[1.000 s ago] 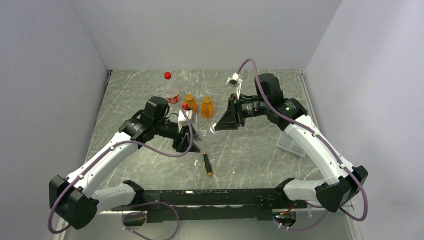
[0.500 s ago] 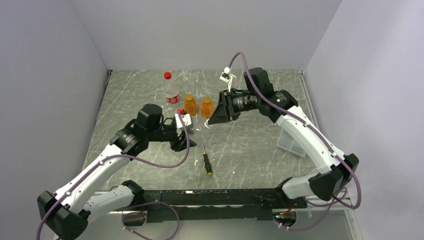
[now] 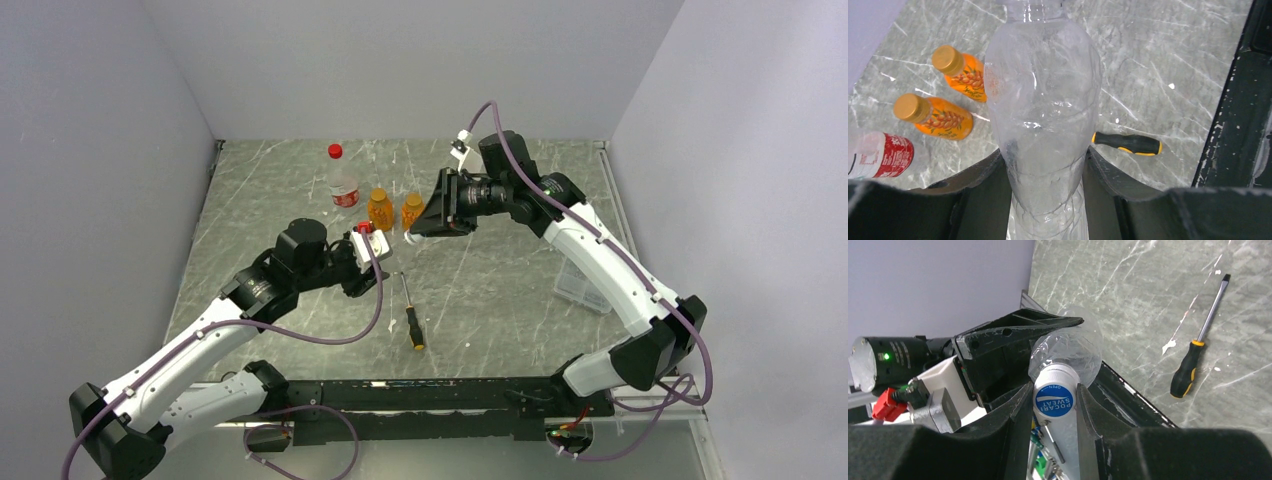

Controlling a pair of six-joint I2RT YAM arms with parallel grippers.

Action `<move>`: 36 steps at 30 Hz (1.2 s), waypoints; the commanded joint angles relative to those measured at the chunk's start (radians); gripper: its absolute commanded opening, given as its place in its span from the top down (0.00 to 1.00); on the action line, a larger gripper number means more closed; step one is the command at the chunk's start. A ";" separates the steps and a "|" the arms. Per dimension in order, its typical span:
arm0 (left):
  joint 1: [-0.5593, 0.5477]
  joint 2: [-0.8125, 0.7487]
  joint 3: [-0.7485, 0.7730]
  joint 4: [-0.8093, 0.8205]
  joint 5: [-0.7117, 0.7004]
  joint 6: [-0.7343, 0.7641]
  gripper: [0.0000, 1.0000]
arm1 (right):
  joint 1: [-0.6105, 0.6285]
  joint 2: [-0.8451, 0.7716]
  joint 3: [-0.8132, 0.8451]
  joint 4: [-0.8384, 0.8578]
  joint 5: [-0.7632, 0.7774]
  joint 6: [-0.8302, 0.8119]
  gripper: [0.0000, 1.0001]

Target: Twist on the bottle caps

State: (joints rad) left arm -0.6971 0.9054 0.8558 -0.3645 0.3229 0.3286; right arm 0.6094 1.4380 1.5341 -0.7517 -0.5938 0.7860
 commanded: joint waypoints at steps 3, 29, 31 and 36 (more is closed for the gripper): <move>-0.025 -0.022 0.049 0.299 -0.027 0.057 1.00 | 0.036 0.068 0.045 -0.152 0.069 0.086 0.88; -0.014 -0.031 -0.033 0.210 0.459 -0.183 1.00 | 0.039 -0.270 0.161 -0.087 0.012 -0.698 0.11; -0.012 -0.020 -0.032 0.213 0.506 -0.204 1.00 | 0.041 -0.288 0.138 -0.092 -0.009 -0.735 0.15; -0.004 -0.020 -0.046 0.258 0.552 -0.248 1.00 | 0.059 -0.322 0.101 -0.082 -0.051 -0.765 0.27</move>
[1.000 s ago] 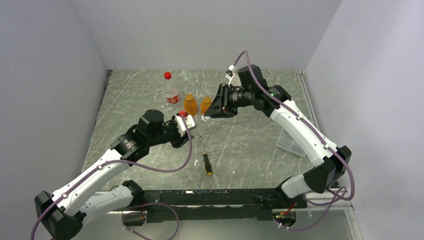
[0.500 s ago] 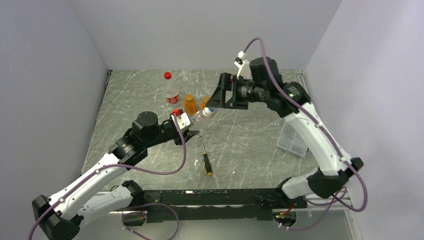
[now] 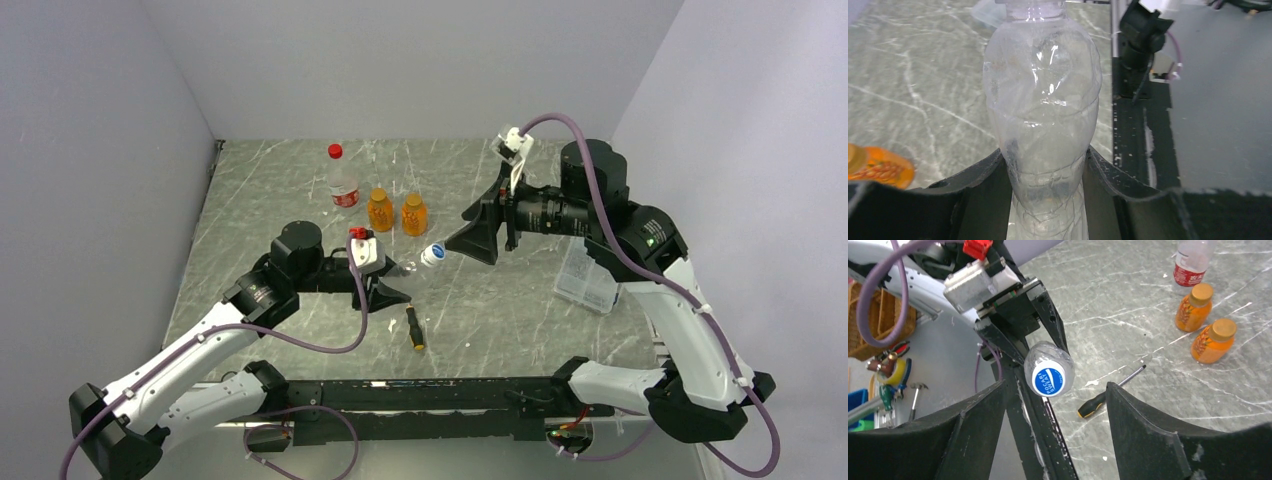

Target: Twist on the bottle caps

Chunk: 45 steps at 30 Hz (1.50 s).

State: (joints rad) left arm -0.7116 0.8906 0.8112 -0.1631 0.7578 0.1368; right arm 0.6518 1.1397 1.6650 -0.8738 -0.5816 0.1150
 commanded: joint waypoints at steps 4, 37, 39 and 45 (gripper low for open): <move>0.022 -0.001 0.000 0.065 0.137 -0.067 1.00 | 0.048 -0.032 -0.060 0.045 -0.054 -0.093 0.29; 0.060 0.004 -0.009 0.078 0.173 -0.088 1.00 | 0.131 0.043 -0.071 0.072 0.015 -0.084 0.60; 0.062 0.004 -0.009 0.077 0.172 -0.088 1.00 | 0.132 0.043 -0.072 0.075 0.010 -0.082 0.62; 0.064 0.004 -0.007 0.079 0.172 -0.088 1.00 | 0.136 0.053 -0.077 0.070 -0.014 -0.079 0.65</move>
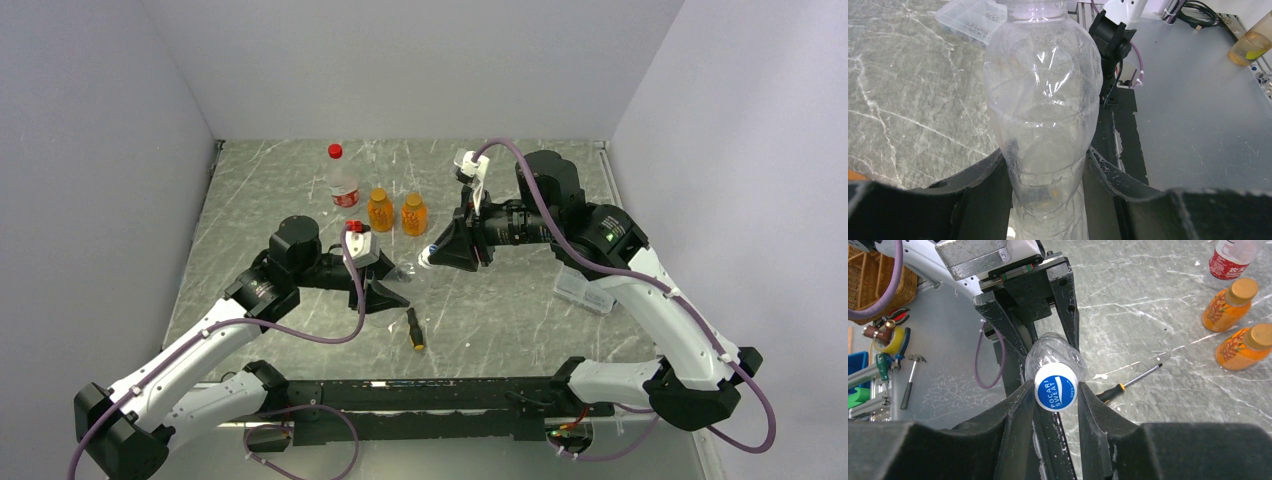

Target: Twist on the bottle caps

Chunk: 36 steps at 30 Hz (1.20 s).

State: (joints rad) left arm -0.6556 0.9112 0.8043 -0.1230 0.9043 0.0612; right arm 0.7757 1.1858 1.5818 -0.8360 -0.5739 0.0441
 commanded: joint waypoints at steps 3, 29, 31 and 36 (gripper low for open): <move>0.010 -0.015 0.001 0.037 0.026 -0.013 1.00 | 0.016 0.008 0.002 0.030 -0.017 -0.008 0.65; 0.011 0.022 0.138 -0.202 -0.089 0.218 1.00 | 0.026 0.144 0.101 -0.201 -0.075 0.000 0.91; 0.011 0.018 0.139 -0.190 -0.119 0.224 1.00 | 0.029 0.158 0.108 -0.212 -0.060 0.017 0.91; 0.010 -0.003 0.134 -0.139 -0.223 0.231 1.00 | 0.040 0.207 0.142 -0.227 -0.029 0.099 0.92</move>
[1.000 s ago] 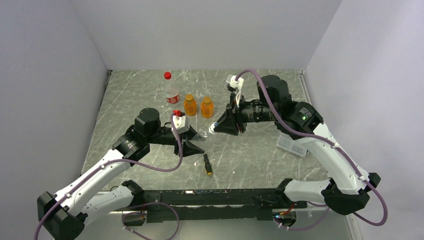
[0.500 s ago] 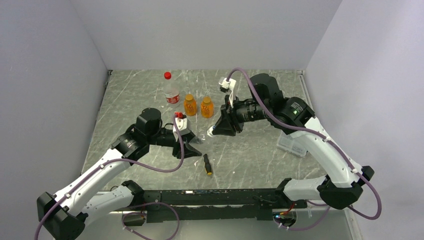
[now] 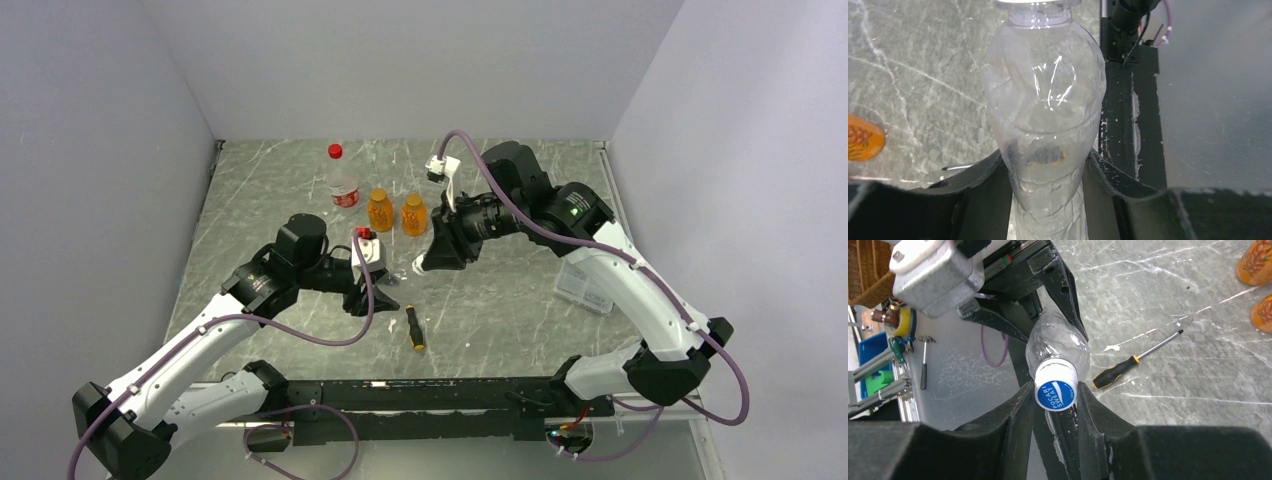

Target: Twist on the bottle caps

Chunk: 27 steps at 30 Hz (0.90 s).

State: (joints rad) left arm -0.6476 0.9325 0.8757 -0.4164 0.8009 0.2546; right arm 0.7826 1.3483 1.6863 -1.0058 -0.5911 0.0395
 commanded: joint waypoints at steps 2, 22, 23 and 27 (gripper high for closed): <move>0.002 -0.031 0.060 0.169 -0.152 0.043 1.00 | 0.033 0.064 0.060 -0.071 0.011 0.144 0.92; -0.007 -0.085 -0.010 0.260 -0.325 0.007 1.00 | 0.041 0.128 0.186 -0.099 0.326 0.356 0.75; -0.007 -0.088 -0.021 0.261 -0.323 -0.005 1.00 | 0.041 0.112 0.182 -0.077 0.340 0.360 0.67; -0.007 -0.091 -0.056 0.278 -0.307 -0.047 1.00 | 0.041 0.023 0.152 0.026 0.438 0.375 0.37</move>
State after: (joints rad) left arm -0.6559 0.8761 0.8303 -0.2893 0.4946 0.2684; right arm 0.8169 1.4712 1.8576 -1.0584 -0.2794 0.3702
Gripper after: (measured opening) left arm 0.496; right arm 0.529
